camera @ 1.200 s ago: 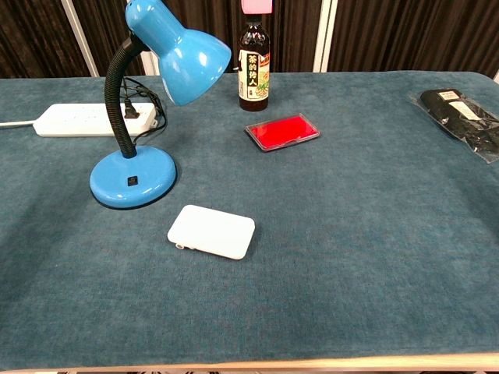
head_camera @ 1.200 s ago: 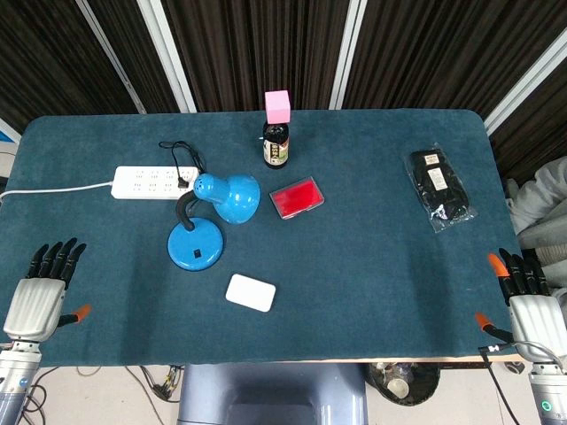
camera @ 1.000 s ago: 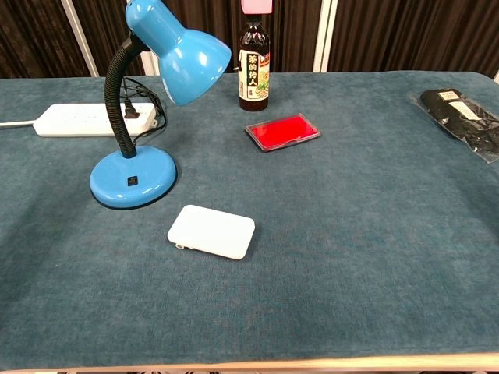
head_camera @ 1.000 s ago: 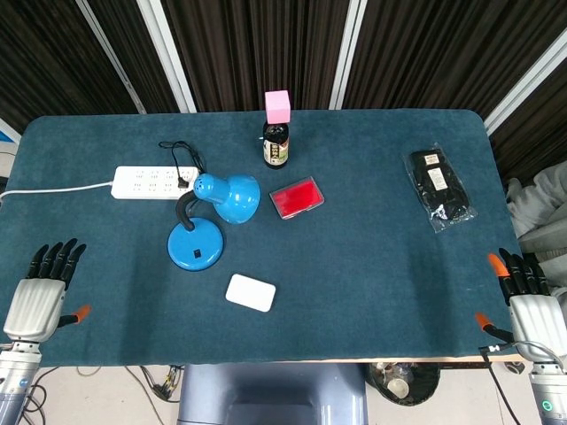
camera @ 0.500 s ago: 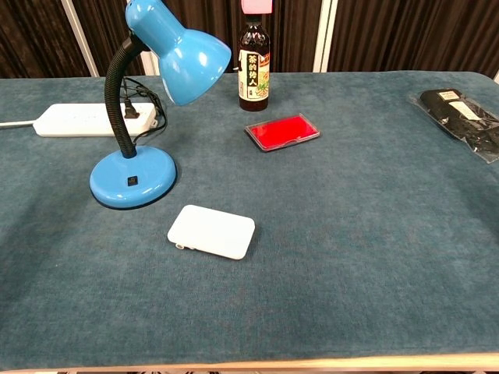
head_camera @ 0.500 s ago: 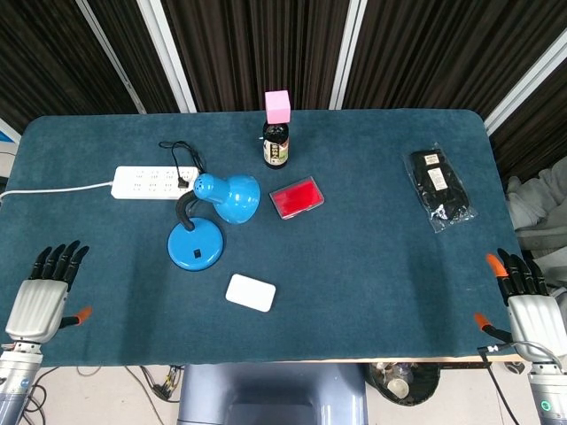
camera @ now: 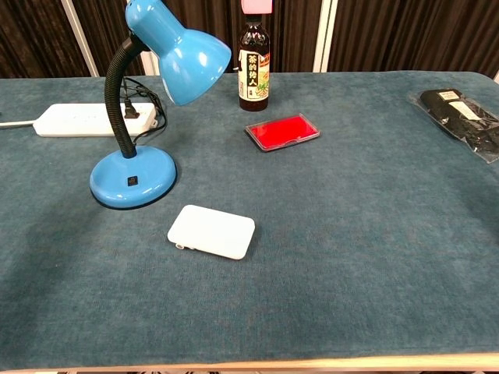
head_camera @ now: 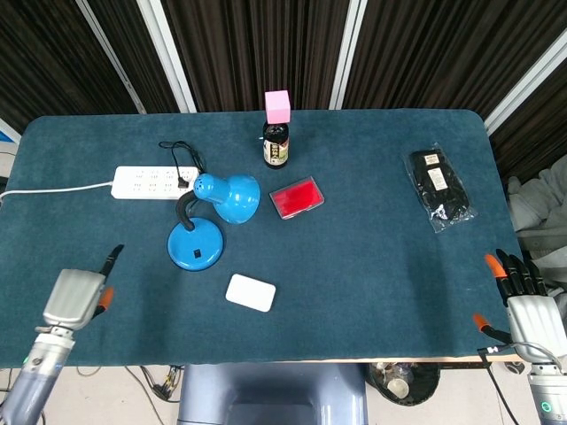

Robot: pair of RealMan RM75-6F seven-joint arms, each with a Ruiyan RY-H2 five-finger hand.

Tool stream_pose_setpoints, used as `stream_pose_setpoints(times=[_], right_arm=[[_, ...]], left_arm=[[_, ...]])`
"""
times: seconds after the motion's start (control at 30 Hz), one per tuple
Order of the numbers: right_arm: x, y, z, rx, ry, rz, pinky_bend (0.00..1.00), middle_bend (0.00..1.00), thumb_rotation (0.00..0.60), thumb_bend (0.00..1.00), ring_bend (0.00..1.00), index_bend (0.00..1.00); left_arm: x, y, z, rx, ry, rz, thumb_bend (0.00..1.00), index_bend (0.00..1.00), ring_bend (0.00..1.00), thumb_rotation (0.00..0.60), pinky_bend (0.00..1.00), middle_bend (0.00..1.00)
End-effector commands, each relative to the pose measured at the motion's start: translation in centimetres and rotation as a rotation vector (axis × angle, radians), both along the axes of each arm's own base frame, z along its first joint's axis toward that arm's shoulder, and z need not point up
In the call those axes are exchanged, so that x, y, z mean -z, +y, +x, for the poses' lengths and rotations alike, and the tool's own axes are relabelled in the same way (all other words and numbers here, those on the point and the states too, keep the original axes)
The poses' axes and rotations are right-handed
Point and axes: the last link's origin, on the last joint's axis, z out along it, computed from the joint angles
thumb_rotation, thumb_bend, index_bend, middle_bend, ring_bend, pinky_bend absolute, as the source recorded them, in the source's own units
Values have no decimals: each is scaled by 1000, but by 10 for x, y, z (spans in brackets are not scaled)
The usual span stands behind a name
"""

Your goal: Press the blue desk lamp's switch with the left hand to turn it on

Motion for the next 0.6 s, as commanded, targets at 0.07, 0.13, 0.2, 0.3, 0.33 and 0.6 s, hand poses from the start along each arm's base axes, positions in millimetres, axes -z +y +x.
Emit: stream_pose_setpoints(times=[0.07, 0.13, 0.2, 0.3, 0.33, 0.6], right_arm=[[0, -1, 0, 4, -4, 2, 0, 0, 600, 250, 0, 0], [0, -1, 0, 3, -5, 3, 0, 0, 600, 250, 0, 0], [0, -1, 0, 4, -7, 4, 0, 0, 600, 249, 0, 0], [0, -1, 0, 4, -9, 5, 0, 0, 600, 250, 0, 0], [0, -1, 0, 4, -9, 5, 0, 0, 600, 250, 0, 0], [0, -2, 0, 7, -15, 7, 0, 0, 600, 250, 0, 0]], left_arm=[[35, 19, 32, -12, 0, -93, 479, 0, 903, 600, 848, 872], [43, 23, 38, -20, 5, -104, 481, 0, 905, 600, 848, 872], [52, 27, 44, -21, 14, -117, 485, 0, 905, 600, 848, 872], [62, 31, 52, -26, 25, -135, 486, 0, 905, 600, 848, 872], [65, 33, 55, -26, 29, -140, 486, 0, 905, 600, 848, 872], [86, 40, 65, -54, 70, -169, 486, 0, 905, 600, 848, 872]])
